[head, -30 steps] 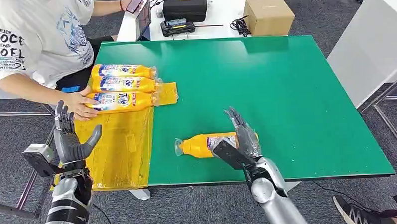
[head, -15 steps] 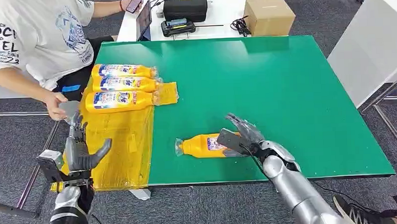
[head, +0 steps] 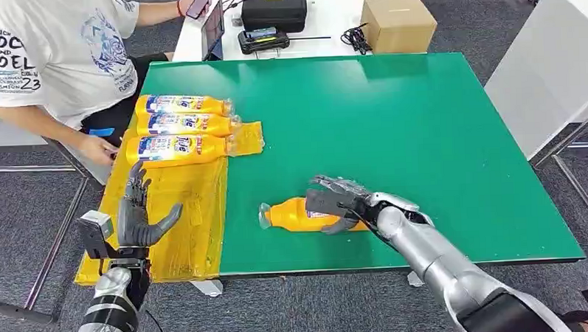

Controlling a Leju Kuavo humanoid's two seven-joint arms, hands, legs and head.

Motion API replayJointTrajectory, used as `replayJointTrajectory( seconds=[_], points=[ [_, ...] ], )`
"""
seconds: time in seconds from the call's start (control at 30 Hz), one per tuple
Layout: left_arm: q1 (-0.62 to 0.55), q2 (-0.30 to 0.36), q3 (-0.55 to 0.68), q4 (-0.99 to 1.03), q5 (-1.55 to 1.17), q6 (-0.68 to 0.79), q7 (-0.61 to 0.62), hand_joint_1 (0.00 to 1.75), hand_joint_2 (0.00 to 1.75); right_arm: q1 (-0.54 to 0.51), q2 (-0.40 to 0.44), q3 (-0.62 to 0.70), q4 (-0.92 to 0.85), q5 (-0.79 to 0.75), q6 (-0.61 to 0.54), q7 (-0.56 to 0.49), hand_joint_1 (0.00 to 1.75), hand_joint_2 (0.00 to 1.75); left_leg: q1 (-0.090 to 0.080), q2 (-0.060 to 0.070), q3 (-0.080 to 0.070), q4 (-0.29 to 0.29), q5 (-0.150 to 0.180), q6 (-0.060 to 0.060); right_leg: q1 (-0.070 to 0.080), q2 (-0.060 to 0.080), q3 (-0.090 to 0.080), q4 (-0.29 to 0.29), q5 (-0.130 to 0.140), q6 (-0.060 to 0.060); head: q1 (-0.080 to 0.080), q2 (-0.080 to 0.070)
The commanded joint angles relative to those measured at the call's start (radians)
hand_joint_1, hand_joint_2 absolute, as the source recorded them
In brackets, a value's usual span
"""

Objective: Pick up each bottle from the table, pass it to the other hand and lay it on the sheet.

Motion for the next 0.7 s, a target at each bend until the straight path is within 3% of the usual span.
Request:
replayJointTrajectory(
  seconds=[0.03,0.23,0.53,0.7],
  points=[
    [-0.067,0.000,-0.014,0.115,0.010,-0.007,-0.019,0.00,1.75,-0.111,0.003,0.149,0.134,0.009,0.047,0.012,0.00,1.75,0.002,0.000,0.003,0.001,-0.002,-0.002,0.002,-0.001,0.004,0.001,-0.002,-0.003,0.000,0.000],
    [-0.082,-0.008,-0.013,0.130,0.025,-0.009,-0.019,0.00,1.75,-0.209,-0.056,0.298,0.116,-0.007,0.178,0.049,0.00,1.75,0.002,0.000,0.002,0.002,-0.002,-0.002,0.002,0.000,0.003,0.001,-0.002,-0.003,0.000,0.000],
    [-0.071,-0.019,-0.003,0.127,0.053,-0.005,-0.008,0.00,1.75,-0.218,-0.098,0.454,0.072,-0.018,0.146,0.130,0.00,1.75,0.003,0.000,0.005,0.002,-0.004,-0.002,0.003,-0.001,0.006,0.000,-0.003,-0.002,0.000,0.000],
    [-0.071,-0.020,-0.003,0.128,0.053,-0.005,-0.008,0.00,1.75,-0.214,-0.097,0.456,0.072,-0.017,0.145,0.130,0.00,1.75,0.001,0.000,0.002,0.001,-0.002,-0.002,0.001,0.000,0.003,0.000,-0.001,-0.002,0.000,0.000]
  ],
)
